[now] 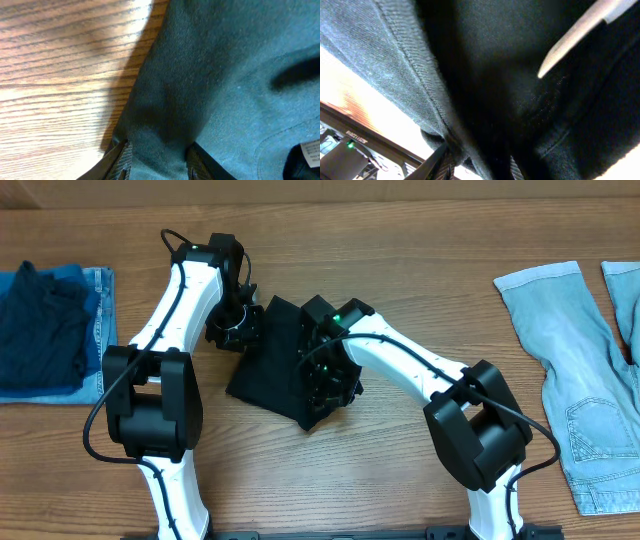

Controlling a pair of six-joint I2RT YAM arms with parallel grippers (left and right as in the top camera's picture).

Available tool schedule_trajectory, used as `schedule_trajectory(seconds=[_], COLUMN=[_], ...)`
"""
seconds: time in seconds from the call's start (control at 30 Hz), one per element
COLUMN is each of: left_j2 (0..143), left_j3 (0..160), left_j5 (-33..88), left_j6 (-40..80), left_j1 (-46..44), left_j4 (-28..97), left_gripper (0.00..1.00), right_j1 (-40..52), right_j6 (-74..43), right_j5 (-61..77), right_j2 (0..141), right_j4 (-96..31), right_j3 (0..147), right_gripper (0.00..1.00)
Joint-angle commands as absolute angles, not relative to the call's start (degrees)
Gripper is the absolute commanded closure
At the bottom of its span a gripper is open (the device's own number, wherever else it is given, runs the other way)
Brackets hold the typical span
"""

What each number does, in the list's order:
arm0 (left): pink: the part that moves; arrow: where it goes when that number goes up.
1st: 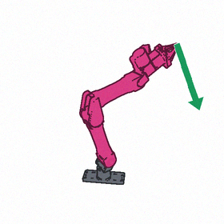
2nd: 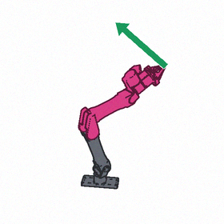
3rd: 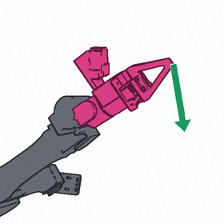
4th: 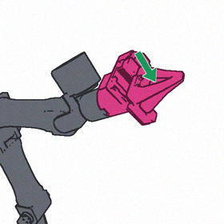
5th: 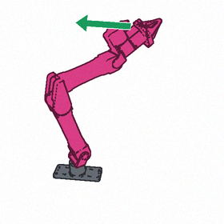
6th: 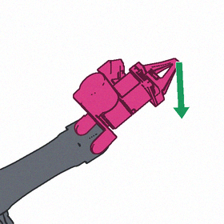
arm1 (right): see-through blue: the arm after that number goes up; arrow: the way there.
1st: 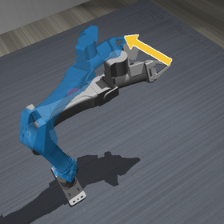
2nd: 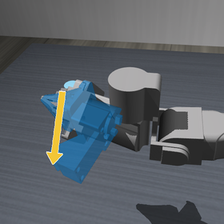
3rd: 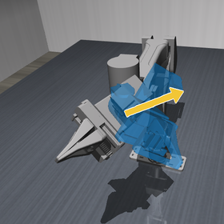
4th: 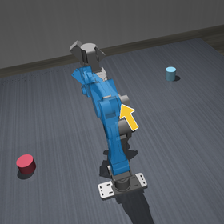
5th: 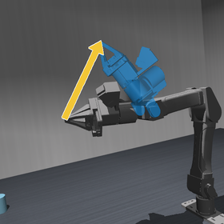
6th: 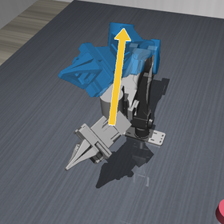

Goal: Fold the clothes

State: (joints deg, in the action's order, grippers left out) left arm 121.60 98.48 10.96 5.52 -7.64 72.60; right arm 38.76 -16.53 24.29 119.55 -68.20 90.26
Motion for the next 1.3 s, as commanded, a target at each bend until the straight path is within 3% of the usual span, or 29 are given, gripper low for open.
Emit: schedule_trajectory(seconds=[0.0,0.3,0.6,1.13,1.2,1.23,1.27], left_j2=[119.72,119.57,119.55,119.46,119.46,119.46,119.46], left_j3=[97.97,98.08,98.1,98.54,98.54,98.54,98.54], left_j5=[11.44,11.49,11.92,12.1,12.1,12.08,12.03], left_j6=[3.14,1.85,2.13,2.15,2.13,2.11,2.09], left_j1=[-7.86,-6.11,-5.21,-3.01,-3.01,-3.01,-3.01], left_j4=[73.23,72.25,68.77,65.6,65.6,65.63,65.63], left_gripper=[0.65,0.64,0.57,0.55,0.55,0.55,0.54], right_j1=[37.87,30.79,31.79,34.83,34.83,34.81,34.52], right_j6=[-16.71,-13.72,-13.78,-17.26,-17.52,-17.69,-17.89], right_j5=[22.7,22.46,22.74,19.11,19.11,19.68,20.88], right_j2=[119.15,116.81,120.95,125.29,125.36,125.29,124.92], right_j4=[-65.21,-54.59,-50.41,-43.72,-43.55,-43.99,-45.25], right_j3=[90.54,98.32,98.21,98.21,98.21,98.24,98.24], right_gripper=[0.65,0.43,0.43,0.44,0.68,0.92,0.96])
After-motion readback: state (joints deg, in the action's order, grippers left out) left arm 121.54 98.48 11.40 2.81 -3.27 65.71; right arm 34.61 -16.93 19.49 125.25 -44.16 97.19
